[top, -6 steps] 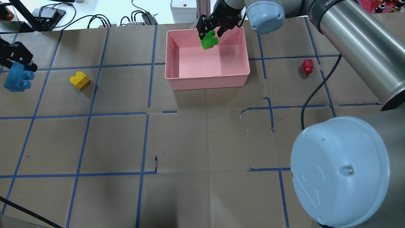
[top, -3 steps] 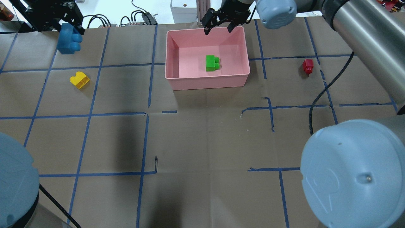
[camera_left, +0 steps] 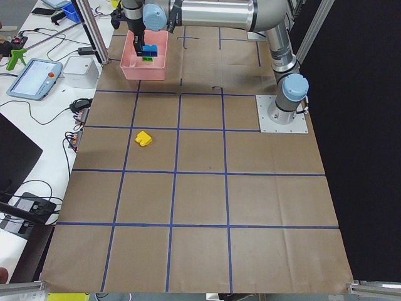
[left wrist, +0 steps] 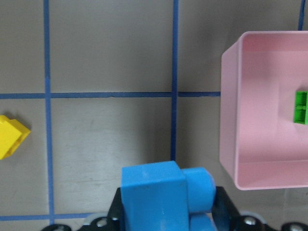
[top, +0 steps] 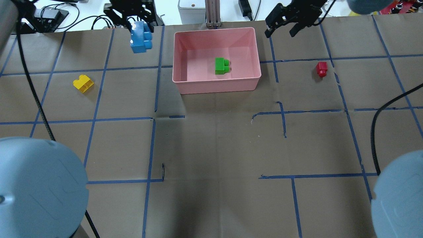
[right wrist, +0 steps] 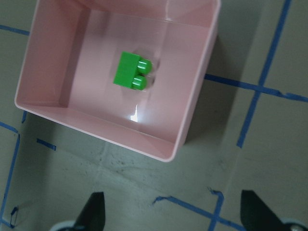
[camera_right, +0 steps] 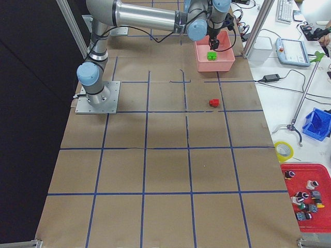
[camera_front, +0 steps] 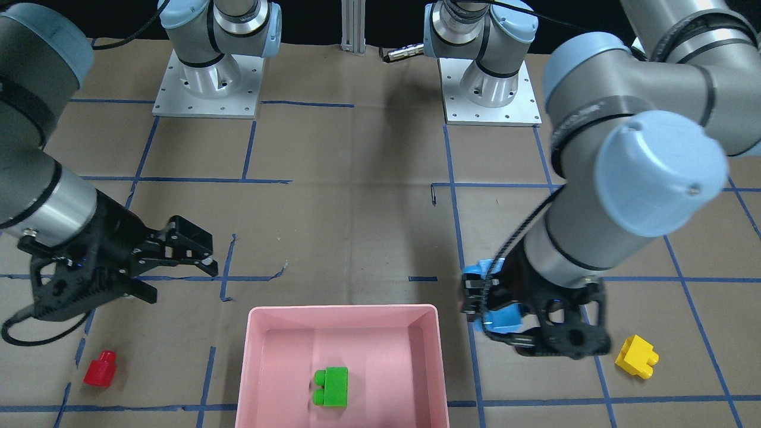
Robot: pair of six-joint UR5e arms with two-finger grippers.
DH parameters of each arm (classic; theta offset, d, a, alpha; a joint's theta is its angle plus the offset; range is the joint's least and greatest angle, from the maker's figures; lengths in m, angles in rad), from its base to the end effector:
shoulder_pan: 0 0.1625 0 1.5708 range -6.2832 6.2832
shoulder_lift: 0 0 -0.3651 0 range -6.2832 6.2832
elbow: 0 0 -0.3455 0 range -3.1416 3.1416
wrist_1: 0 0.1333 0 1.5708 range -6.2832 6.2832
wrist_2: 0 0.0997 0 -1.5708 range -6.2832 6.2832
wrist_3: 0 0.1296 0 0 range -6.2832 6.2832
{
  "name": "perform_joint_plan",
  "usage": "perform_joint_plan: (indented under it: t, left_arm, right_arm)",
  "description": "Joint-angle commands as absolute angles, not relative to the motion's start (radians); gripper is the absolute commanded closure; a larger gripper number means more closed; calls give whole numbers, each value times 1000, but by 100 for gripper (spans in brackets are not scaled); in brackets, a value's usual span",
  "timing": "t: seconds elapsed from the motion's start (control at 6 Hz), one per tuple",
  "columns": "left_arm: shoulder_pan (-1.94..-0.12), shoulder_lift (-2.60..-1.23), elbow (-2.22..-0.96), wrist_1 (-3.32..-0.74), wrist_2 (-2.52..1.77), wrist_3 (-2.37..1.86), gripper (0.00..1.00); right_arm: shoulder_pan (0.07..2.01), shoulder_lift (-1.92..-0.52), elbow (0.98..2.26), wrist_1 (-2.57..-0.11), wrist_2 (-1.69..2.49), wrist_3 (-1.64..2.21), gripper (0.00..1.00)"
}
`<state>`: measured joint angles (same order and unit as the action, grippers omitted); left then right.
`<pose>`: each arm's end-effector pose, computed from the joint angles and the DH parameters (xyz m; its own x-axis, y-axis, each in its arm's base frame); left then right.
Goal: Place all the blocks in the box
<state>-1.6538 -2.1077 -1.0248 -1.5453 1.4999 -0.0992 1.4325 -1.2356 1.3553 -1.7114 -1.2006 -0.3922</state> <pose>-0.1947 -0.6223 0.3536 -0.9972 -0.0139 0.0739 -0.0160 0.9995 -0.0274 0.1005 -0.5848 0.3473 -0.9069 -0.2666 -0.3263 -0.2260 0.9613 -0.1576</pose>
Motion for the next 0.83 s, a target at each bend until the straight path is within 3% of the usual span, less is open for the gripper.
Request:
perform_joint_plan:
  t: [0.0, 0.33, 0.67]
  left_arm:
    - [-1771, -2158, -1022, -1478, 1436, -271, 87]
    - [-1772, -2264, -1016, -1348, 1451, -268, 88]
    - [-1769, -2330, -994, -1262, 1454, -255, 89]
  right_arm:
    - [1262, -1301, 1517, -1787, -1265, -445, 0]
    - [1207, -1206, 1535, -1910, -1348, -410, 1]
    - [1207, -1088, 1557, -2183, -1460, -368, 2]
